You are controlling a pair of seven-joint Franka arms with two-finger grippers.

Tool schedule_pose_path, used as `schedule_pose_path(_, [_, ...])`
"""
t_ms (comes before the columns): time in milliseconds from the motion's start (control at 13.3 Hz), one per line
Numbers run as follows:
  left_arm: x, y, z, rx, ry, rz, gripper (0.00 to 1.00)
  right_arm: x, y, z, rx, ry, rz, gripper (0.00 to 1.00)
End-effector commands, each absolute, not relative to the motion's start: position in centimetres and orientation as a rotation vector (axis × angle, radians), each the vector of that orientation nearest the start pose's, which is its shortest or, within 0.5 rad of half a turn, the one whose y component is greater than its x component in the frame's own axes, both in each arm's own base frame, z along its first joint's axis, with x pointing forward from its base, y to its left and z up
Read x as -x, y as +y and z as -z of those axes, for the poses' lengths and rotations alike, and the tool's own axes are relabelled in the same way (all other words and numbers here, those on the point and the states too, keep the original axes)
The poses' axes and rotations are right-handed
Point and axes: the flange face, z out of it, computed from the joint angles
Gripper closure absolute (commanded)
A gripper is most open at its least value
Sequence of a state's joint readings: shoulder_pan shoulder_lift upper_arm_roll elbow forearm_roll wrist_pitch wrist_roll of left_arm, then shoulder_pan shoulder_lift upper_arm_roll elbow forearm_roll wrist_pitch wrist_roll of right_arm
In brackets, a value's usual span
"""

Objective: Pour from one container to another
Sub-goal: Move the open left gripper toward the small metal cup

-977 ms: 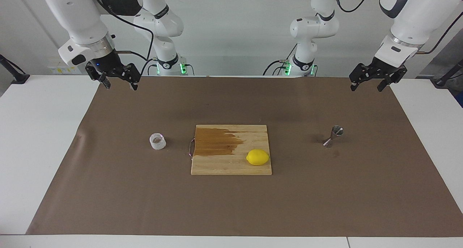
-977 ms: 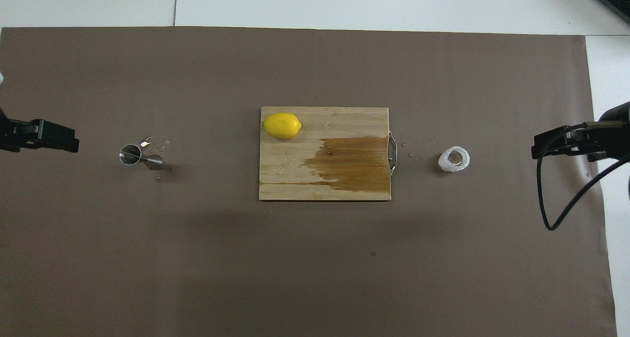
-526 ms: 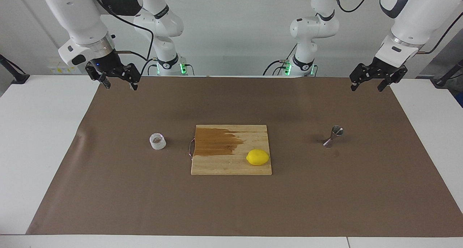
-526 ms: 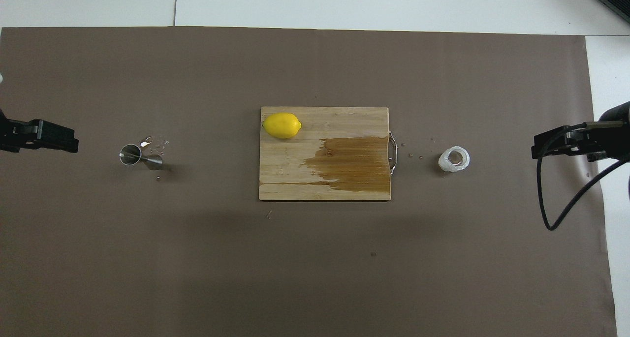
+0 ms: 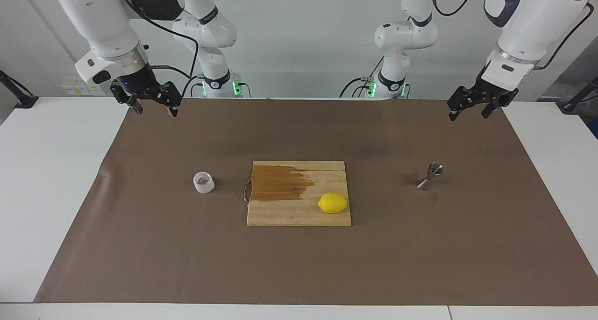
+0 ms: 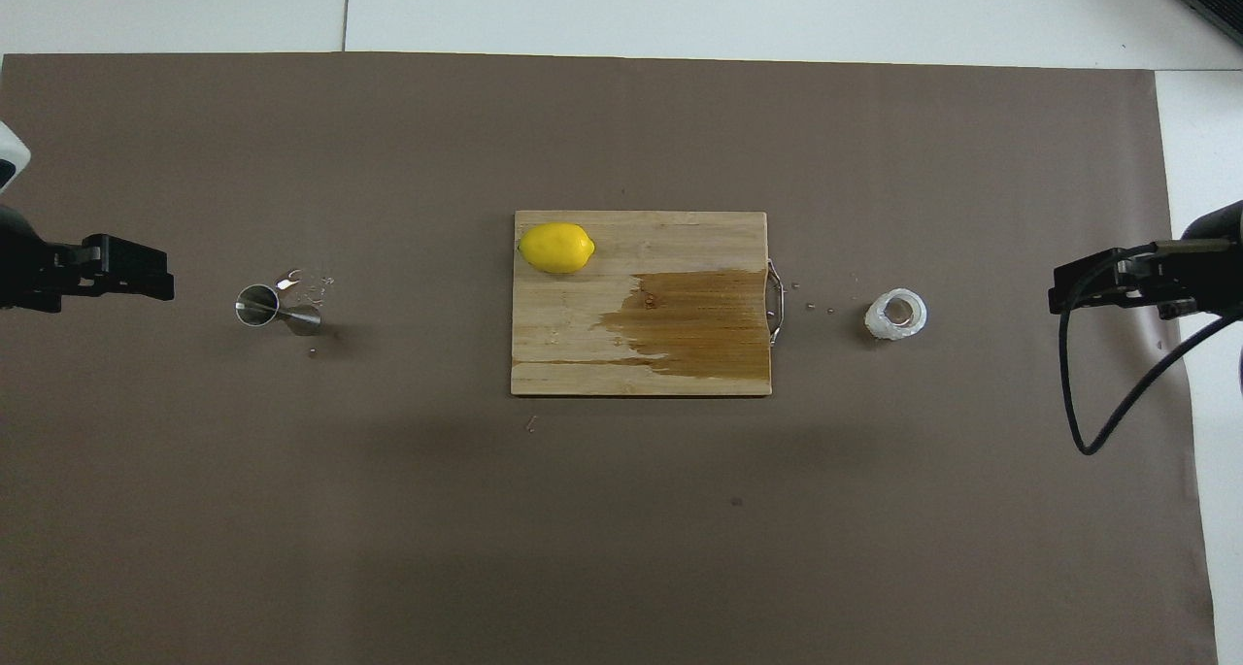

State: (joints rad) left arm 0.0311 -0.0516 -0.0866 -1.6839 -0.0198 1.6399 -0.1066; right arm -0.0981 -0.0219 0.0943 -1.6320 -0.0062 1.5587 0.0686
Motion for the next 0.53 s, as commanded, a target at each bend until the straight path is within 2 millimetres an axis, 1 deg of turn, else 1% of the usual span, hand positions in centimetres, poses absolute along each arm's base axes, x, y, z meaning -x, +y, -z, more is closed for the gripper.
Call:
schedule_pose_path(0, [-53.3, -3.5, -59.9, 3.192, -0.131, 0.009, 0.00, -54.5, -0.3, -60.9, 3.120, 0.149, -0.073, 0.00])
schedule_pose_path(75, [-53.1, -3.9, -59.7, 3.271, -0.163, -0.057, 0.00, -54.5, -0.3, -60.9, 3.120, 0.149, -0.073, 0.00])
schedule_pose_path(150, [-53.2, -3.6, -58.8, 3.291, -0.184, -0.130, 0.00, -54.5, -0.3, -60.9, 3.120, 0.149, -0.073, 0.00])
schedule_pose_path(225, [-53.9, -2.9, -57.2, 3.293, -0.209, -0.206, 0.00, -54.5, -0.3, -60.9, 3.120, 0.149, -0.073, 0.00])
schedule_pose_path(301, [-54.4, -1.9, -56.4, 3.309, -0.248, -0.265, 0.00, -54.5, -0.3, -60.9, 3.120, 0.149, -0.073, 0.00])
schedule_pose_path(376, [-55.0, -0.8, -54.7, 3.326, -0.292, -0.360, 0.00, -54.5, -0.3, -60.9, 3.120, 0.149, -0.073, 0.00])
schedule_pose_path(451, [-55.5, -0.2, -53.7, 3.333, -0.312, -0.443, 0.00, -54.5, -0.3, -60.9, 3.120, 0.149, -0.073, 0.00])
